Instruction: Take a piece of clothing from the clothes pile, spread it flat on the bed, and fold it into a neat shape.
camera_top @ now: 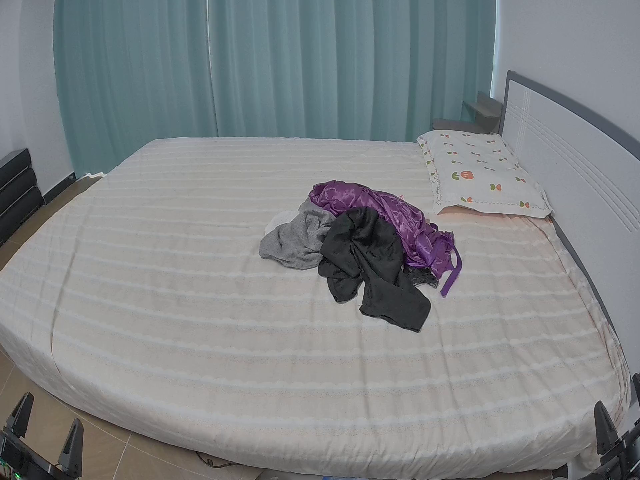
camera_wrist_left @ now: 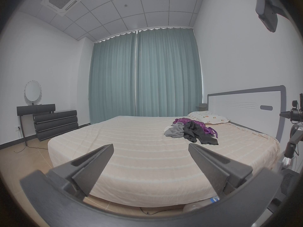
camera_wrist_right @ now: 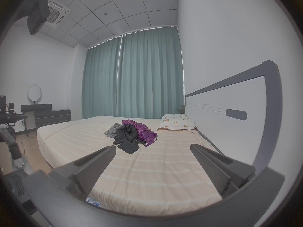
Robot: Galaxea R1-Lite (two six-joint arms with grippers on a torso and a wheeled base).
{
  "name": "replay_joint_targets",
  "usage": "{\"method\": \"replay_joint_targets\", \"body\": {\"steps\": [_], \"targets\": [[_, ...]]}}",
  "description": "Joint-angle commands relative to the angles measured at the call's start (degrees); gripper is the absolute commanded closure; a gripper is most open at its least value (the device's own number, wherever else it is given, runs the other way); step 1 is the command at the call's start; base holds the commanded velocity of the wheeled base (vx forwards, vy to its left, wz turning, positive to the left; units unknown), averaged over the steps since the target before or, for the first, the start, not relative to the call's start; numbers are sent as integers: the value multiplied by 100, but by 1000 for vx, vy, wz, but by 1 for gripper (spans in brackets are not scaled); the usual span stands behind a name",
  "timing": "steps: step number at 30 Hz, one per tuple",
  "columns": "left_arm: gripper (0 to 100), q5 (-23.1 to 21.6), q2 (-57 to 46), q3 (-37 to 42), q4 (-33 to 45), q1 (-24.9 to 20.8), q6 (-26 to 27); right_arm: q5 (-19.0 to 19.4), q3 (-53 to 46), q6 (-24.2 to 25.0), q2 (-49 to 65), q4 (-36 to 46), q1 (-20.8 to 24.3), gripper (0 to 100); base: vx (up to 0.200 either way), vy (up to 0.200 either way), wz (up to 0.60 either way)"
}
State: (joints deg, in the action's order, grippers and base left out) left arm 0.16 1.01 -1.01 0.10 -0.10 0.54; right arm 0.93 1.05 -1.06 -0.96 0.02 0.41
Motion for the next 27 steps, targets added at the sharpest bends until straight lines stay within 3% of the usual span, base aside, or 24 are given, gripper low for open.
{"method": "replay_joint_targets", "body": {"steps": [1,4,5,12,19,21,27], "targets": [[0,2,-101,101,-1,1,-1,145,1257,431,-572,-55,90,0,0,0,0],[0,2,-101,101,-1,1,-1,241,1583,589,-932,68,108,0,0,0,0],[0,2,-101,101,-1,1,-1,505,1714,554,-1644,261,126,0,0,0,0],[0,2,-101,101,-1,1,-1,1199,1512,607,-3885,-90,389,0,0,0,0],[0,2,-101,101,-1,1,-1,1199,1688,836,-6197,-1294,899,0,0,0,0],[0,2,-101,101,-1,1,-1,1199,1881,1143,-7374,-2024,1198,0,0,0,0],[0,2,-101,101,-1,1,-1,1024,2699,1917,-9607,-3149,1523,0,0,0,0]]}}
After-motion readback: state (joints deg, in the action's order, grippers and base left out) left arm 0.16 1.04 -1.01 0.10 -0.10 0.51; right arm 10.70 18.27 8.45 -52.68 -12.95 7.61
